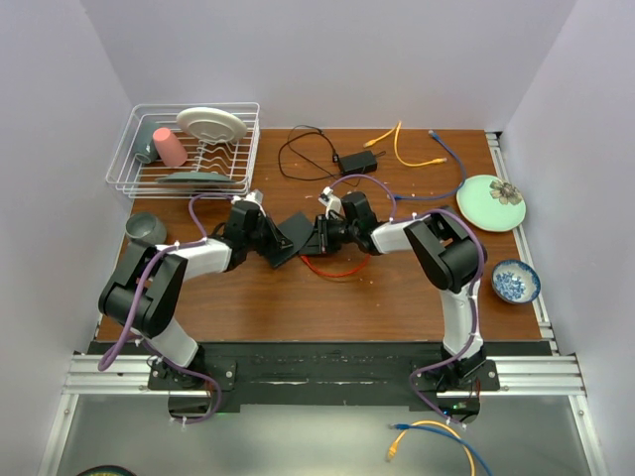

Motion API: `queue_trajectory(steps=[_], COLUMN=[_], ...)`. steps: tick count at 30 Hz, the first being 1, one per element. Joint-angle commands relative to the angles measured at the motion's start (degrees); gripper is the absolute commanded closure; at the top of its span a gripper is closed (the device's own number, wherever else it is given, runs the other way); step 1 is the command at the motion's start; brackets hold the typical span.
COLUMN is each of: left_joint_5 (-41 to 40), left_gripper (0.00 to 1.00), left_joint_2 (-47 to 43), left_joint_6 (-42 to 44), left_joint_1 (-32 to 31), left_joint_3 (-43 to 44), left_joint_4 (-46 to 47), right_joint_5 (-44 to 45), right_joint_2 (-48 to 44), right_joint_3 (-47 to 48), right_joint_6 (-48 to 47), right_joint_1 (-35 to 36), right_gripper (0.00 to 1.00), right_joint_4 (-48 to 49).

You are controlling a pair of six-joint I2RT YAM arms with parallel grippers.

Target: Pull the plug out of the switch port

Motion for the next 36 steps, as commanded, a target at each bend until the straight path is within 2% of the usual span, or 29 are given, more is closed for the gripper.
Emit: queue_trajectory(steps=[1,12,20,26,30,36], left_joint_5=[-2.48,-2.13,-5.38,-5.73,-4.86,-6.08], left_gripper=[1.0,1.0,1.0,1.0,1.0,1.0], left_joint_2=[3.16,3.87,-1.92,-7.02,-5.81,-1.24], left_joint_6=[1.22,0.25,2.45,1.75,0.52,-0.19], left_joint_1=[-0.13,-0.04,-0.13,-4.08,-7.33,-7.87], left_joint_3=[-3.33,-2.81,1.05,-0.69,-2.28,-1.41], left_joint_4=[-9.07,-8.1,-14.25,-15.49,-13.47,-12.15], right_joint_5=[3.55,5.75,7.42,7.59,7.5,7.68], right_joint_2=[5.21,2.75,3.1,3.45,3.8,3.46], right_joint_3=[-0.3,-1.97,-1.09,-0.13,0.23,-0.12], right_joint_6=[-3.19,-6.09,-7.41,-7.68,-7.68,-7.85], right_joint_1=[0.27,0.36,0.36,0.45,0.36,0.36], right_gripper=[1.0,1.0,1.0,1.0,1.0,1.0], right_joint_4=[-7.51,-12.7,-16.48,-17.45,-17.54,-18.06])
